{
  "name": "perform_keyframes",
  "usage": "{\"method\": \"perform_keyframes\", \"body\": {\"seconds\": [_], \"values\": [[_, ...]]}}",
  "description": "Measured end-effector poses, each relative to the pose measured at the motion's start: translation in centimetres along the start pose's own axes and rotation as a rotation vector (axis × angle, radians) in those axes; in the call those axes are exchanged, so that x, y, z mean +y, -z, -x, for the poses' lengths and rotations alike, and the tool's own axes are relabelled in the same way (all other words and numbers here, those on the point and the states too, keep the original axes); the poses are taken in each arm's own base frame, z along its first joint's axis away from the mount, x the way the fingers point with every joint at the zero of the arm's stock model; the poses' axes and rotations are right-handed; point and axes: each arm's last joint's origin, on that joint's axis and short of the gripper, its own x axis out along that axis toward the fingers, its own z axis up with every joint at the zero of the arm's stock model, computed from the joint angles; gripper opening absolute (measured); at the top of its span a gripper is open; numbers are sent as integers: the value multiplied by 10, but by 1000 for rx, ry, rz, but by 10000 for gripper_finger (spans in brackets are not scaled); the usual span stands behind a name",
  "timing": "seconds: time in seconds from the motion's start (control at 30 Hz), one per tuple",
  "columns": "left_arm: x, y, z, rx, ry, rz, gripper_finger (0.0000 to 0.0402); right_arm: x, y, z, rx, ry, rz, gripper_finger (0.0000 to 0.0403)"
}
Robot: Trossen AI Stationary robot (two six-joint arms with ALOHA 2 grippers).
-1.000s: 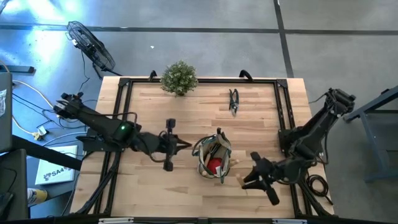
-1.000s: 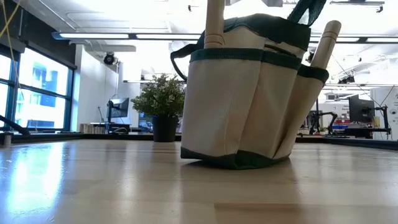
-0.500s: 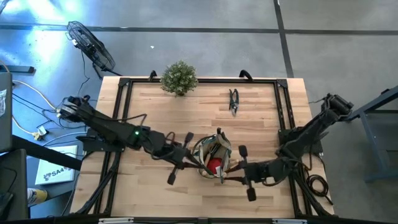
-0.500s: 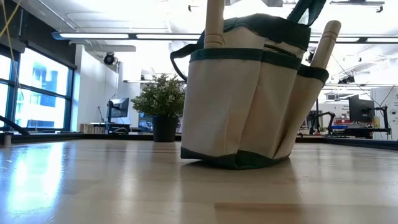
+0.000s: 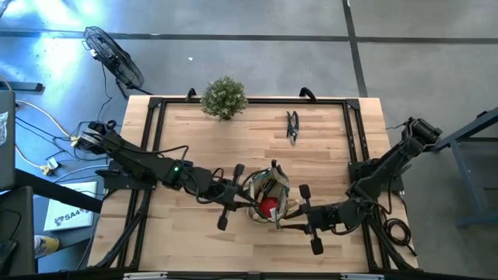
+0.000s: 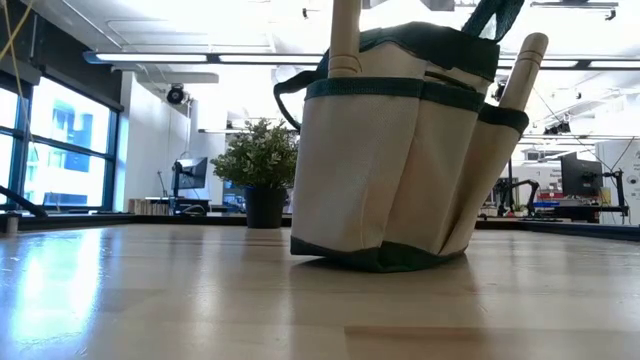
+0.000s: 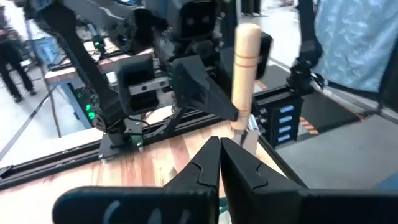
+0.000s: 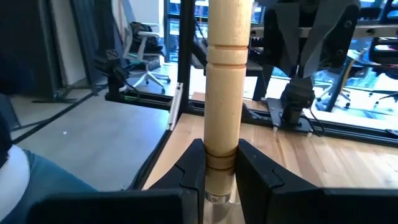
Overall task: Pick & Place Garden tools in Gardening bag
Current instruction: Put the brown trowel into the green bag
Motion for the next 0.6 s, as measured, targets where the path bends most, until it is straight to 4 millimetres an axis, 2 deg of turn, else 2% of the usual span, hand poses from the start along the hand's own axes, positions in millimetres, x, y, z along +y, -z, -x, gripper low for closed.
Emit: {"method": "perform_keyframes", "body": {"seconds": [0.17, 0.47, 0.6], "values": [[1, 0, 0, 8, -29, 4, 48, -2, 2, 0, 16, 45, -8, 46], [1, 0, 0, 7, -26, 11, 180, -2, 2, 0, 21, 49, -5, 46], [0, 2, -2, 8, -30, 30, 220, -4, 2, -1, 21, 53, -6, 46]]}}
